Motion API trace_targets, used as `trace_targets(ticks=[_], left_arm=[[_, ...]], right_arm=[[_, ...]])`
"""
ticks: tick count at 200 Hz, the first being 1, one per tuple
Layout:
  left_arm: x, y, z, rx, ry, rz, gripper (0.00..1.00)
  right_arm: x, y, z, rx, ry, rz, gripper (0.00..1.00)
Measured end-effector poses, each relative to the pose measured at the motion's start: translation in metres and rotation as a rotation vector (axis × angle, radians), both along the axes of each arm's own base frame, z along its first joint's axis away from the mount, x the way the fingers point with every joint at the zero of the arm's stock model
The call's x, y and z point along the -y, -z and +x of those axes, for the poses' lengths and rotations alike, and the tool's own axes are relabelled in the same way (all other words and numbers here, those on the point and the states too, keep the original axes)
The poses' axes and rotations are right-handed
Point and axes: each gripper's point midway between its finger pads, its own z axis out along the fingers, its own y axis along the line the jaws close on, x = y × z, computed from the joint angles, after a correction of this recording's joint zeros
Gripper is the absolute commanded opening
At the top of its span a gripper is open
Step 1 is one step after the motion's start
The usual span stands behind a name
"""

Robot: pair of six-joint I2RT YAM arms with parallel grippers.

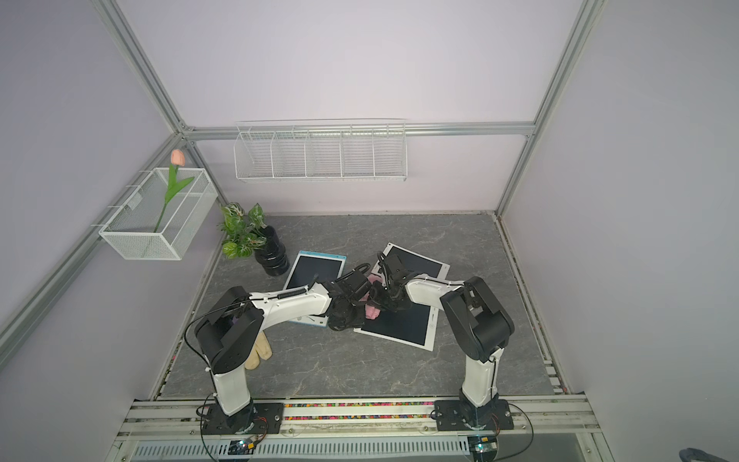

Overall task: Wipe the drawing tablet
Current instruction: Wipe the dirt from the drawing tablet.

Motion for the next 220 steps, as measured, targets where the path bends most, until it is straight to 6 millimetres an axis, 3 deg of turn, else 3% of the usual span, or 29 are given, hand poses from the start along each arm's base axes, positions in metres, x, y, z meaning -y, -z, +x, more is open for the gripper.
trace_targets(ticks=[28,54,78,106,123,141,169,220], left_arm=[[0.000,0.000,0.000,-0.001,0.000,0.000,0.32],[0.000,0.000,0.000,-0.001,-0.002,0.000,0.32],[0.000,0.000,0.000,-0.002,-0.003,0.000,0.32],[0.000,0.000,0.000,-0.003,-0.004,0.001,0.31],[0.000,0.000,0.000,-0.003,-0.004,0.002,0.31],[0.000,0.000,0.000,-0.003,-0.004,0.002,0.31],[0.000,0.000,0.000,-0.003,-0.004,0.002,0.31],[0.001,0.000,0.000,-0.003,-0.004,0.001,0.31]], right_arm=[[-0.003,-0.001,-0.001,-0.004,0.002,0.007,0.07],[0.011,-0.001,0.008,-0.018,0.033,0.013,0.07],[0.054,-0.005,0.018,-0.019,0.104,-0.011,0.07],[0.107,-0.012,0.010,-0.022,0.162,-0.053,0.07],[0.128,-0.011,-0.006,-0.031,0.159,-0.097,0.07],[0.136,-0.009,-0.020,-0.046,0.133,-0.144,0.07],[0.119,-0.007,-0.019,-0.047,0.075,-0.174,0.07],[0.026,-0.010,0.016,0.002,-0.033,-0.105,0.07]])
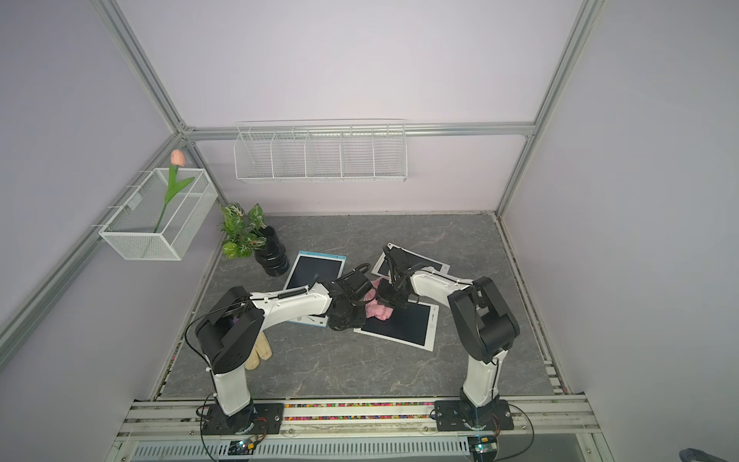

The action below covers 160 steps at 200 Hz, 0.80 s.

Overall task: Wipe the drawing tablet
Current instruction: Wipe the dirt from the drawing tablet.

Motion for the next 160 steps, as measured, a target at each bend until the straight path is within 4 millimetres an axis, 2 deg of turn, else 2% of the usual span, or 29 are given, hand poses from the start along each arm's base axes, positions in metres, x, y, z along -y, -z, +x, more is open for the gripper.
trace_targets(ticks=[19,36,50,77,94,110,132,143,160], left_arm=[[0.000,0.000,0.000,0.000,-0.002,0.000,0.31],[0.000,0.000,0.000,0.000,-0.003,-0.001,0.31],[0.000,0.000,0.000,0.000,-0.003,-0.001,0.31],[0.000,0.000,0.000,0.000,-0.003,-0.001,0.31],[0.000,0.000,0.000,0.000,-0.003,-0.001,0.31],[0.000,0.000,0.000,-0.001,-0.006,-0.001,0.31],[0.001,0.000,0.000,-0.001,-0.009,-0.004,0.31],[0.001,0.000,0.000,-0.002,-0.010,-0.005,0.31],[0.002,0.000,0.000,-0.001,-0.012,-0.010,0.31]], right_arm=[[-0.009,-0.005,0.004,0.010,0.003,0.027,0.07],[0.004,-0.003,0.002,0.001,0.028,0.028,0.07],[0.030,0.003,-0.006,-0.023,0.073,0.016,0.07],[0.098,0.007,-0.023,-0.057,0.183,-0.031,0.07],[0.116,0.002,-0.035,-0.037,0.189,-0.063,0.07],[0.107,-0.001,-0.048,-0.024,0.141,-0.076,0.07],[0.072,0.002,-0.060,-0.014,0.043,-0.073,0.07],[0.053,0.004,-0.060,-0.011,0.007,-0.066,0.07],[0.018,0.005,-0.047,0.009,-0.029,-0.033,0.07]])
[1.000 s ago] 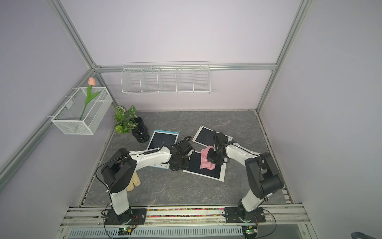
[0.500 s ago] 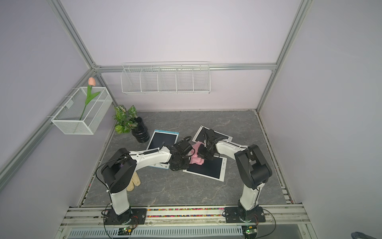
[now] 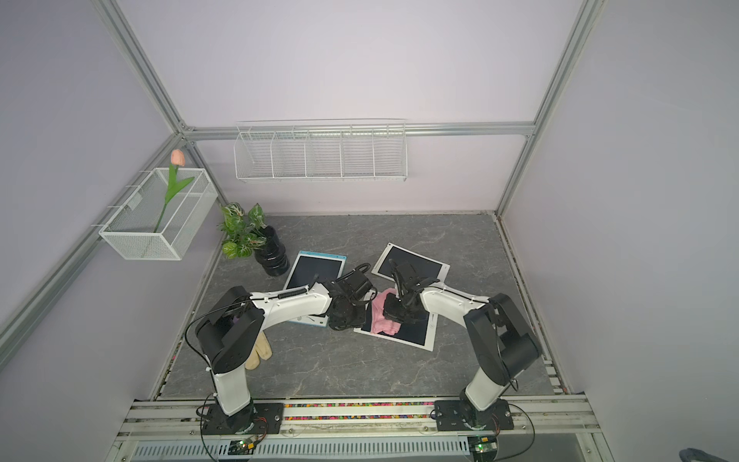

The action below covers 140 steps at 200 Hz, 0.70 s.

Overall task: Wipe the drawing tablet
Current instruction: Wipe the dirt from the drawing tablet.

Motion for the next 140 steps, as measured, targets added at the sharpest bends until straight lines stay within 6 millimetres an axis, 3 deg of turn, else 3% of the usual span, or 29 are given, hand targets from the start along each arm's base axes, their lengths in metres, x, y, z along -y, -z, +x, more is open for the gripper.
trace_targets(ticks=[25,56,76,112,125,140], left_arm=[[0.001,0.000,0.000,0.001,0.000,-0.006,0.31],[0.001,0.000,0.000,0.001,0.000,-0.006,0.31],[0.001,0.000,0.000,0.000,-0.001,-0.006,0.31],[0.001,0.000,0.000,-0.001,-0.003,-0.006,0.31],[0.001,0.000,0.000,0.000,-0.003,-0.006,0.31],[0.001,0.000,0.000,0.000,-0.003,-0.006,0.31]], right_arm=[[-0.027,-0.002,0.018,0.033,0.001,0.059,0.07],[-0.023,-0.001,0.022,0.034,0.027,0.069,0.07],[0.007,0.003,0.020,0.013,0.081,0.059,0.07],[0.096,-0.002,0.006,0.009,0.218,-0.024,0.07],[0.107,-0.004,-0.001,0.014,0.210,-0.053,0.07],[0.102,-0.005,-0.009,0.018,0.161,-0.071,0.07]])
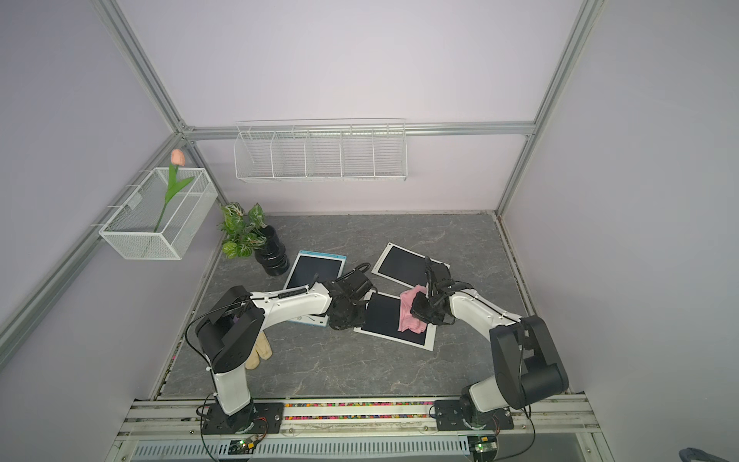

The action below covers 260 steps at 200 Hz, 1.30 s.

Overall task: Wipe the drawing tablet
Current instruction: Wipe the dirt from the drawing tablet.

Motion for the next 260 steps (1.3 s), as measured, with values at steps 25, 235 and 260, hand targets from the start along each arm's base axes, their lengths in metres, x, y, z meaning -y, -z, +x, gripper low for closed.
trace_targets(ticks=[25,235,260], left_arm=[[0.000,0.000,0.000,0.000,0.000,0.000,0.31],[-0.002,-0.004,0.001,-0.002,0.001,0.024,0.35],[0.005,-0.019,0.015,0.018,0.002,0.034,0.35]], right_arm=[[-0.034,0.002,-0.009,-0.011,-0.111,-0.011,0.07],[-0.023,-0.007,0.022,0.031,-0.011,0.036,0.07],[-0.032,-0.015,0.019,0.048,-0.076,0.020,0.07]])
